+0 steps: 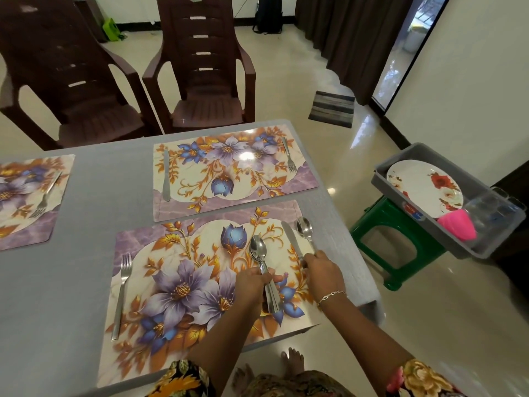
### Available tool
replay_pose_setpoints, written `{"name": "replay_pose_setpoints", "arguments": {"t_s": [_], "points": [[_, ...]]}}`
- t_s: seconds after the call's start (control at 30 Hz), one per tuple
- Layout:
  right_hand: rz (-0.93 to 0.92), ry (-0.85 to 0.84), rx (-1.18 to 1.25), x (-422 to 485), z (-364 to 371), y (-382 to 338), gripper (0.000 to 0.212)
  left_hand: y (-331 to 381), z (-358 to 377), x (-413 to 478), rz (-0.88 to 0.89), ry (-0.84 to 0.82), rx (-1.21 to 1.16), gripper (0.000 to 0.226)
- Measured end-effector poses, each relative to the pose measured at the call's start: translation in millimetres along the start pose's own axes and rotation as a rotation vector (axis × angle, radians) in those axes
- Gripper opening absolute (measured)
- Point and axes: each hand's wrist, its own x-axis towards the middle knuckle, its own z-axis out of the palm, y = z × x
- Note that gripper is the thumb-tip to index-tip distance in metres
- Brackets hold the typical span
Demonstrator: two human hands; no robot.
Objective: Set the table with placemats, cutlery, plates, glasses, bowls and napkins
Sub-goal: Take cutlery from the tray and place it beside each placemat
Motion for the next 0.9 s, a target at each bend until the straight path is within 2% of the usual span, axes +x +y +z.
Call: {"name": "replay_pose_setpoints", "arguments": {"t_s": [0.13, 0.3, 0.5, 0.9], "points": [[0.105, 0.180, 0.062, 0.3, -3.2, 5.1, 0.031, 0.5, -4.7, -1.6, 0.007, -0.014, 0.019, 0.019], [0.132, 0.080, -0.006, 4.8, -3.8, 9.6, 0.045, -2.0, -12.8, -4.4, 0.021, -0.004, 0.023, 0.016], [0.116, 0.103, -0.057, 3.5, -5.3, 2.8, 0.038, -2.9, -20.4, -7.6, 0.018, 0.010, -0.001, 0.022], [0.164, 0.063, -0.004, 15.8, -15.0, -2.1, 0.021, -11.1, -34.5, -10.4, 0.027, 0.011, 0.025, 0.013]]}}
